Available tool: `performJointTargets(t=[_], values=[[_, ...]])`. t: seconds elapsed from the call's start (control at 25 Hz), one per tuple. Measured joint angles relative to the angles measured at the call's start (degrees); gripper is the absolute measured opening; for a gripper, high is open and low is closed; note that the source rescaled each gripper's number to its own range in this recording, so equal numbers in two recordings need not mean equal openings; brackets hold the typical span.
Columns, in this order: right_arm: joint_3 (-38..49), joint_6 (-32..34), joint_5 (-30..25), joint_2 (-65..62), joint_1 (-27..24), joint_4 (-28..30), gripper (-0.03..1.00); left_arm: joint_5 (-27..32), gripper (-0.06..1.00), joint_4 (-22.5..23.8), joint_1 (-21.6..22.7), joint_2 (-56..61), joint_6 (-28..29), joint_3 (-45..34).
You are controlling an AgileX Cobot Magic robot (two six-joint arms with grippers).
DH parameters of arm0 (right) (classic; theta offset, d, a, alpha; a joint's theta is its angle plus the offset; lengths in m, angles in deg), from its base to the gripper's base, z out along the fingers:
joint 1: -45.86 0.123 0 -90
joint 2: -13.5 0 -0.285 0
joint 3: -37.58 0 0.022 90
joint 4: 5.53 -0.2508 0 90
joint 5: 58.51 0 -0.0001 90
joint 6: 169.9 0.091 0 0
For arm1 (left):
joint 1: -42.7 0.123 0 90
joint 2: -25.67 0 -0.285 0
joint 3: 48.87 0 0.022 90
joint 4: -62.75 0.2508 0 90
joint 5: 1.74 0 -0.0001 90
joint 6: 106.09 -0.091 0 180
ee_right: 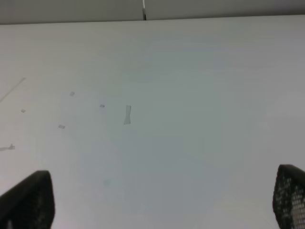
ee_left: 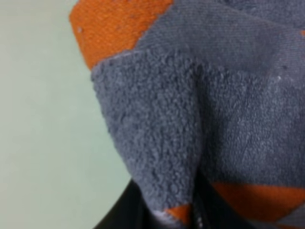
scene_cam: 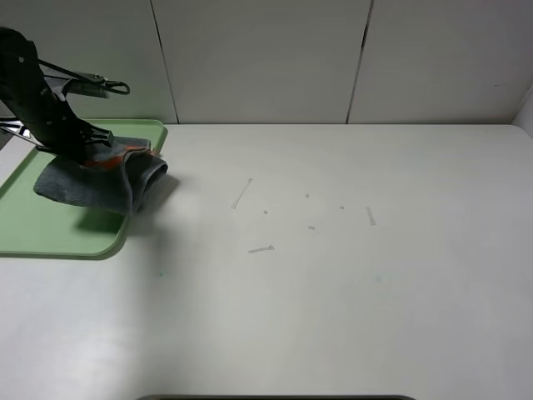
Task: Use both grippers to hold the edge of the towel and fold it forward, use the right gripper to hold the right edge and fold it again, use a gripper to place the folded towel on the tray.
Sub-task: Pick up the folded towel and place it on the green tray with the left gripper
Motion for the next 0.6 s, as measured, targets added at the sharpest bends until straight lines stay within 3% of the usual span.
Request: performJointTargets(t=[0.6], values=[[0.0, 0.0, 0.0, 0.0, 0.0, 0.0, 1.0, 0.36, 0.12, 1.52, 6.9, 0.0, -2.38, 0.0]])
